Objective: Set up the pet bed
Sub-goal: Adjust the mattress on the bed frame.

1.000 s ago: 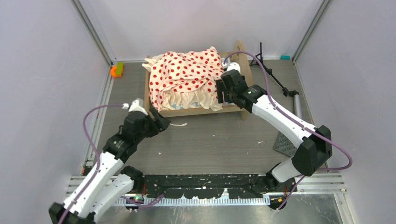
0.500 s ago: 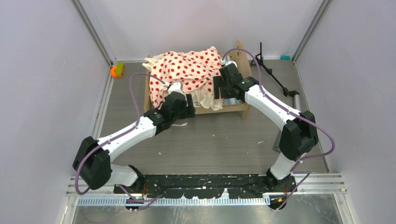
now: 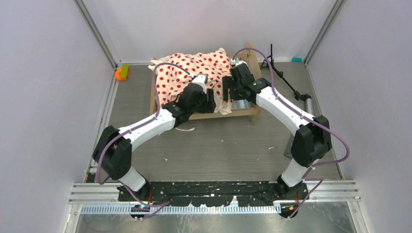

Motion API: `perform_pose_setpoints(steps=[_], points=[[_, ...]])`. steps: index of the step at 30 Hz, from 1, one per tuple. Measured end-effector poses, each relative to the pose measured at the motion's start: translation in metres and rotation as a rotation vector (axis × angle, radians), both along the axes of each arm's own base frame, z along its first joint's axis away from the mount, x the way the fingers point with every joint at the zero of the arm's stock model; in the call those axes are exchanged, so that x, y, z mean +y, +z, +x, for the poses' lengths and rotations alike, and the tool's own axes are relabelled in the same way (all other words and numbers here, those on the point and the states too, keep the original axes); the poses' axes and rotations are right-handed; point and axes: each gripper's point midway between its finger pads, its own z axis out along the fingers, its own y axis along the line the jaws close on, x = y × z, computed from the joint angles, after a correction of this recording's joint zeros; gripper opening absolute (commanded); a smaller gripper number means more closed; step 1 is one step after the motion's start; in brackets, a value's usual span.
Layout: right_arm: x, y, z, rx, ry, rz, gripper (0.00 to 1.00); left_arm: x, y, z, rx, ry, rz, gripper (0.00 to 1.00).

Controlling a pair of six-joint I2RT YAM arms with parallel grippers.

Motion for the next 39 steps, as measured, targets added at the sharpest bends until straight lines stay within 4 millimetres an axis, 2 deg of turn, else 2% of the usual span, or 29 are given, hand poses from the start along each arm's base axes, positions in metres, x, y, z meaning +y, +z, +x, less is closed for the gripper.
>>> perform_pose_setpoints(steps=[3,6,12,24,30,39], points=[[0.000,0.000,0.000,0.000,-0.003,0.001,0.79,-0.018,-0.014,-0.004,0.025,-0.122,0.019,0.59],[-0.001,0.000,0.000,0.002,-0.002,-0.002,0.79,-0.029,-0.037,-0.011,0.067,-0.223,0.054,0.57],[-0.007,-0.002,0.000,0.010,-0.009,-0.014,0.79,-0.044,-0.037,-0.015,0.057,-0.363,0.068,0.51],[-0.014,0.000,0.000,0.014,-0.015,-0.020,0.79,-0.045,-0.039,-0.030,0.025,-0.524,0.038,0.46],[-0.015,0.004,-0.005,0.009,-0.011,-0.012,0.79,-0.047,-0.039,-0.049,0.029,-0.591,-0.005,0.45],[-0.013,0.008,-0.021,0.027,0.007,0.038,0.79,-0.034,-0.041,-0.089,0.045,-0.640,-0.034,0.42]])
